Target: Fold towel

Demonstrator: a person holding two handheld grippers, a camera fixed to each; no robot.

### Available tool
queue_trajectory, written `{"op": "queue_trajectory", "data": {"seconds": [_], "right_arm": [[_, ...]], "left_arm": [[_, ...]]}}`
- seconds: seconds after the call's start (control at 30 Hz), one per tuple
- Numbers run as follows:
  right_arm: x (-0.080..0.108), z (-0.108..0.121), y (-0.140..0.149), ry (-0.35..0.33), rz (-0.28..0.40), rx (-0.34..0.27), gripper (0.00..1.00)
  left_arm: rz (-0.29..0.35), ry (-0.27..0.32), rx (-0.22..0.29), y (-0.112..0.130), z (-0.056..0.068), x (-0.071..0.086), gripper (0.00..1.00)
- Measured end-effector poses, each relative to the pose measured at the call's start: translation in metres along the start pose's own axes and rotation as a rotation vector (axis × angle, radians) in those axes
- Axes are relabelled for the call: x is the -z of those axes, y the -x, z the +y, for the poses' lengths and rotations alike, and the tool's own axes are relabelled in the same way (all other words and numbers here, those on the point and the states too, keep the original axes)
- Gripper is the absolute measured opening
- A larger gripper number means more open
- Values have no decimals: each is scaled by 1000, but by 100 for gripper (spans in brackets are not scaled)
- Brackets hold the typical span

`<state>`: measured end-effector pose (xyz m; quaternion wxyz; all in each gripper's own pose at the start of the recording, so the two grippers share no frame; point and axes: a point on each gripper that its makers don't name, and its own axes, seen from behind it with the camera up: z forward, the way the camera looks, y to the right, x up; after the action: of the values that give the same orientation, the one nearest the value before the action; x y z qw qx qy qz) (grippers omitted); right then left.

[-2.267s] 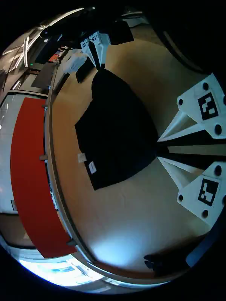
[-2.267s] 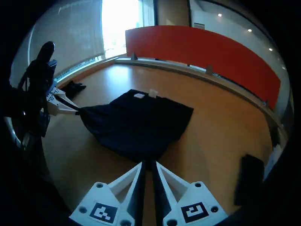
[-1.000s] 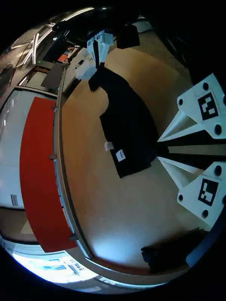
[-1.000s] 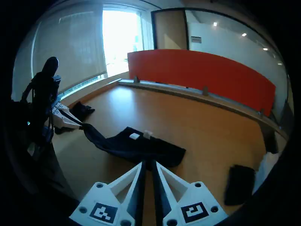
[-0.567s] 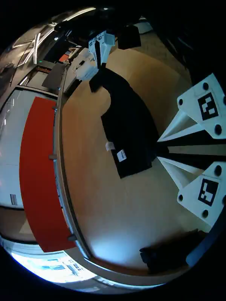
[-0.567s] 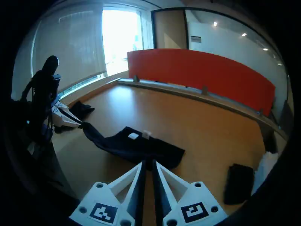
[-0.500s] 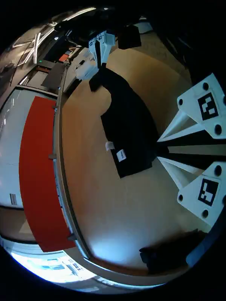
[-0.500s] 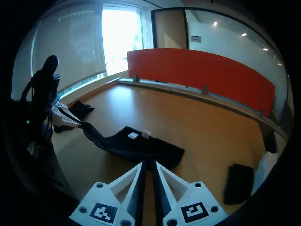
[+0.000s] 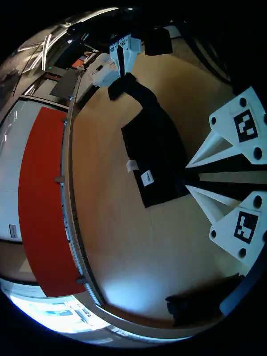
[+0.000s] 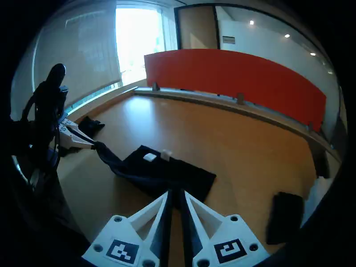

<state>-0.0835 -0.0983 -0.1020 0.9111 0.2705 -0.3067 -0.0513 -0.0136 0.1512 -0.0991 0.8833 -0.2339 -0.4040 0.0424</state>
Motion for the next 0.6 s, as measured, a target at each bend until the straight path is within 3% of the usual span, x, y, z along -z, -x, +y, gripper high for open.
{"op": "queue_trajectory", "data": {"seconds": [0.6], "right_arm": [[-56,33,17,28,-60,-23,12]], "left_arm": [[-51,-27,20,-2,-13,-53,11]]}}
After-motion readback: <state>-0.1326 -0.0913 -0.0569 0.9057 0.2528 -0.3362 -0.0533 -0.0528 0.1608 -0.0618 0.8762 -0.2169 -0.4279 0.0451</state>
